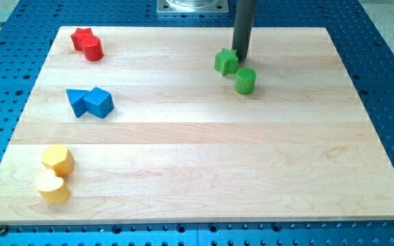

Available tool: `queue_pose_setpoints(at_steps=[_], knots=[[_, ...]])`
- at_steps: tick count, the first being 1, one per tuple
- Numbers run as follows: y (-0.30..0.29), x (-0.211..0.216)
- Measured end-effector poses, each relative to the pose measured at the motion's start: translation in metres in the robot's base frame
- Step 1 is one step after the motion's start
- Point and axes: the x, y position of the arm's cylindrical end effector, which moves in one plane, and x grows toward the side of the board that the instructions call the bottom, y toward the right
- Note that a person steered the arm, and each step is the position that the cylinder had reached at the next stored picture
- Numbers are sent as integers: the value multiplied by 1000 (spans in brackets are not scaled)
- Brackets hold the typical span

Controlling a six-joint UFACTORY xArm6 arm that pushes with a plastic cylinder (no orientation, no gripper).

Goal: Move the green circle to the bottom right

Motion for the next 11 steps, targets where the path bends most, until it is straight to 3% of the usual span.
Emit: queue_pose_setpoints(at_steps=[4,6,8,9,11], knots=[[28,27],[-51,32],[49,53],[48,77],[-28,33]])
